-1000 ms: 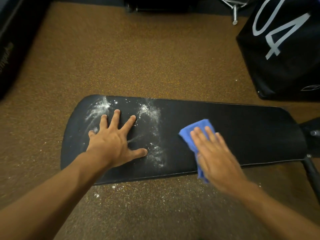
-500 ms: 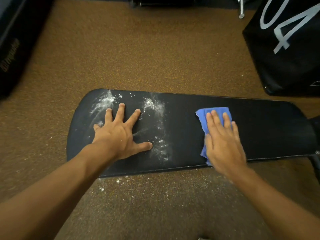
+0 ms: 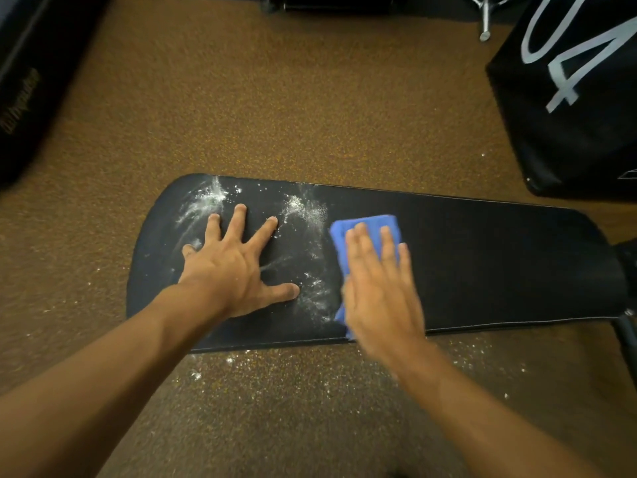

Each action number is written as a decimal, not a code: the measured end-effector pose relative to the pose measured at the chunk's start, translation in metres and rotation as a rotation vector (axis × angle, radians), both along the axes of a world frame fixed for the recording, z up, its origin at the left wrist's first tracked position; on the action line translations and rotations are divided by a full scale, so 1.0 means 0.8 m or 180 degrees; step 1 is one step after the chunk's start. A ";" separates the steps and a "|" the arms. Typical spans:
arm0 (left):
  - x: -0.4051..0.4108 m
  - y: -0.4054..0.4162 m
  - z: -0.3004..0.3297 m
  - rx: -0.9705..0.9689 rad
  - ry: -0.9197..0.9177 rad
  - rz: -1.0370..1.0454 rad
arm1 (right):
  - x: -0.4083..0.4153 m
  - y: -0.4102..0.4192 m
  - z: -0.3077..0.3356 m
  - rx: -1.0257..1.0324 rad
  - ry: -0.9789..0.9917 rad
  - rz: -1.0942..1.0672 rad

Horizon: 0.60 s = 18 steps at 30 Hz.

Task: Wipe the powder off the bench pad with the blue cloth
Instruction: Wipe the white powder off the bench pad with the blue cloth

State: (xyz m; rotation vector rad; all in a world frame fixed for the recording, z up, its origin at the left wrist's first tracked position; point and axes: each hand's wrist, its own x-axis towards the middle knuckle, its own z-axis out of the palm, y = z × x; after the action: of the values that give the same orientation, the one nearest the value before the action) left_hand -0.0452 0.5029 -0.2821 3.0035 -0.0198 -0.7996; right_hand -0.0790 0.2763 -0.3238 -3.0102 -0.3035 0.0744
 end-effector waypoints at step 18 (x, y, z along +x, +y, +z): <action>-0.008 0.021 0.019 -0.0135 -0.0048 -0.0210 | 0.000 -0.051 0.008 -0.0123 0.0224 0.0905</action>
State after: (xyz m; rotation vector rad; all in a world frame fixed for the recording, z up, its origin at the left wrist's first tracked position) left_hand -0.0514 0.5200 -0.2673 2.9830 -0.1352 -0.7718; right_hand -0.0788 0.2351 -0.3173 -2.9708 -0.7277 0.2124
